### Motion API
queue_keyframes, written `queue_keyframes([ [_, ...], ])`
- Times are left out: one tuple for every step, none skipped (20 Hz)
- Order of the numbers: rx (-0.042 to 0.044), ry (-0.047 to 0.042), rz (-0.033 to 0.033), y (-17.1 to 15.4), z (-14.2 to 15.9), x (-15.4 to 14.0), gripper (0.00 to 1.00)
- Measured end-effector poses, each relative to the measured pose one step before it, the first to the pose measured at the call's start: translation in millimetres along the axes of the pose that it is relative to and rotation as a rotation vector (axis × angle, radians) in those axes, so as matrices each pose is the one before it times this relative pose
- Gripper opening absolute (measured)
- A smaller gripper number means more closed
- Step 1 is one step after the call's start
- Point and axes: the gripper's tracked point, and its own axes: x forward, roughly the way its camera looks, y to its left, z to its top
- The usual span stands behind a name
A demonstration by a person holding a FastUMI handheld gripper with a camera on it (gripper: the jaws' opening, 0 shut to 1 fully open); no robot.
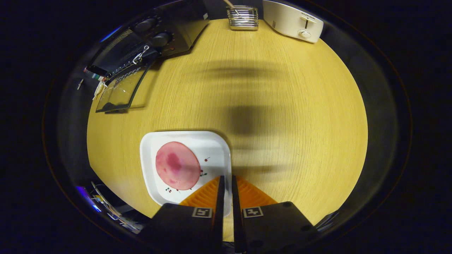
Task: Open the toaster oven, put the food inside, and close the toaster oven door.
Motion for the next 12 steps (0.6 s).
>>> queue_keyframes([
  [-0.01001,0.00216,0.0304,-0.97,-4.46,3.67,0.1],
  [0.01259,-0.0006,0.03692,-0.71,1.77,2.45,0.09],
  [0.0469,0.00052,0.03267,-0.07,-1.55,-3.53,0.05],
  [0.05035,-0.01232,0.03243,-1.05,0.95,0.37,0.05],
  [0.05133,-0.02629,0.03467,-1.91,0.94,-4.88,0.05],
  [0.06214,-0.0242,0.05692,1.81,1.46,-4.65,0.05],
  [0.06927,-0.01675,0.06648,5.1,0.94,-5.13,0.05],
  [0.06048,-0.01811,0.05124,4.03,-0.65,-3.53,0.05],
  [0.05423,-0.02503,0.04214,3.25,1.32,-3.99,0.05],
  [0.04681,-0.02728,0.02651,1.97,0.99,-1.82,0.05],
  [0.04152,-0.01426,0.02147,1.57,-2.74,-3.42,0.05],
  [0.0439,-0.01641,0.02061,4.35,-3.42,-2.56,0.05],
])
